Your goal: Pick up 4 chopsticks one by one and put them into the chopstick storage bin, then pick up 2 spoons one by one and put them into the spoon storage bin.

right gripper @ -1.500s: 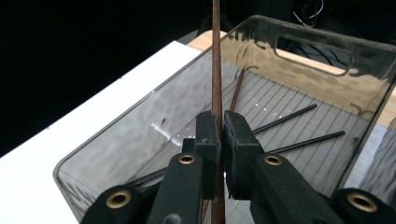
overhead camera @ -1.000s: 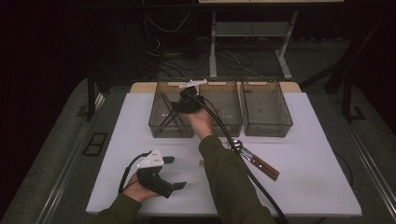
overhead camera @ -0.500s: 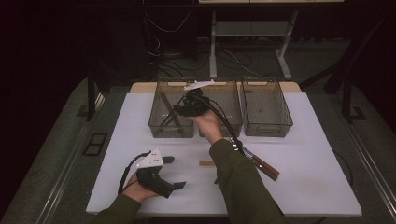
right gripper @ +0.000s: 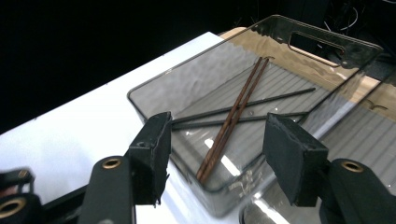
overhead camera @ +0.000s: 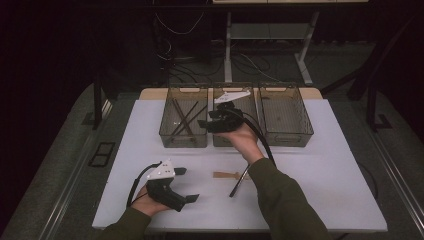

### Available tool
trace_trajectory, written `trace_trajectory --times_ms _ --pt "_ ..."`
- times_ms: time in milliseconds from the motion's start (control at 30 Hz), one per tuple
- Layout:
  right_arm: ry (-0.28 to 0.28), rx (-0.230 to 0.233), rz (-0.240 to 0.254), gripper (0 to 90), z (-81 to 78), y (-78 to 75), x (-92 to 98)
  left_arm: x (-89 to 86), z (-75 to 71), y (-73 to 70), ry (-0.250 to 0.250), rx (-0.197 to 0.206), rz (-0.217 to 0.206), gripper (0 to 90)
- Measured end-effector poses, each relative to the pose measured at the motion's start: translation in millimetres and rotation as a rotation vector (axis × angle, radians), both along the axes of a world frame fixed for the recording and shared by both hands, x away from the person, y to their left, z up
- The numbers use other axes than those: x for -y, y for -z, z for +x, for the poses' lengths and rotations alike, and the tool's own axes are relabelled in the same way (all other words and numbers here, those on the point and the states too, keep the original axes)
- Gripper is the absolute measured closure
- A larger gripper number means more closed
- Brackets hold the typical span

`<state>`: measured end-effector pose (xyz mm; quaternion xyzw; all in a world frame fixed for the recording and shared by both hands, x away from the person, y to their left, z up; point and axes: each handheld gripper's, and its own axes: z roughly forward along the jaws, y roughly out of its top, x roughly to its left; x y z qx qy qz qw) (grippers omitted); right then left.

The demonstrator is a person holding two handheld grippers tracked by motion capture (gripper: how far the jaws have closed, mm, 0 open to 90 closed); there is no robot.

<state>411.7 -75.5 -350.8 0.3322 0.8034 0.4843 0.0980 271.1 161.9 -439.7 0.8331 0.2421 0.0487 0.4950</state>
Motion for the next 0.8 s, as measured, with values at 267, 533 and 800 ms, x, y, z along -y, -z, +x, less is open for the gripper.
trace_trajectory --times_ms 267,533,800 --pt "-0.028 0.005 -0.002 40.7 -20.7 2.0 28.9 0.4 -0.6 0.1 0.0 0.0 0.017 0.0" --pt "-0.03 -0.002 0.004 40.4 -37.2 7.6 56.9 0.9 -0.5 0.2 -0.002 0.002 0.025 0.0" --pt "-0.052 -0.004 0.01 39.4 -54.7 13.6 78.7 0.8 -0.1 0.6 -0.007 0.002 0.025 0.0"
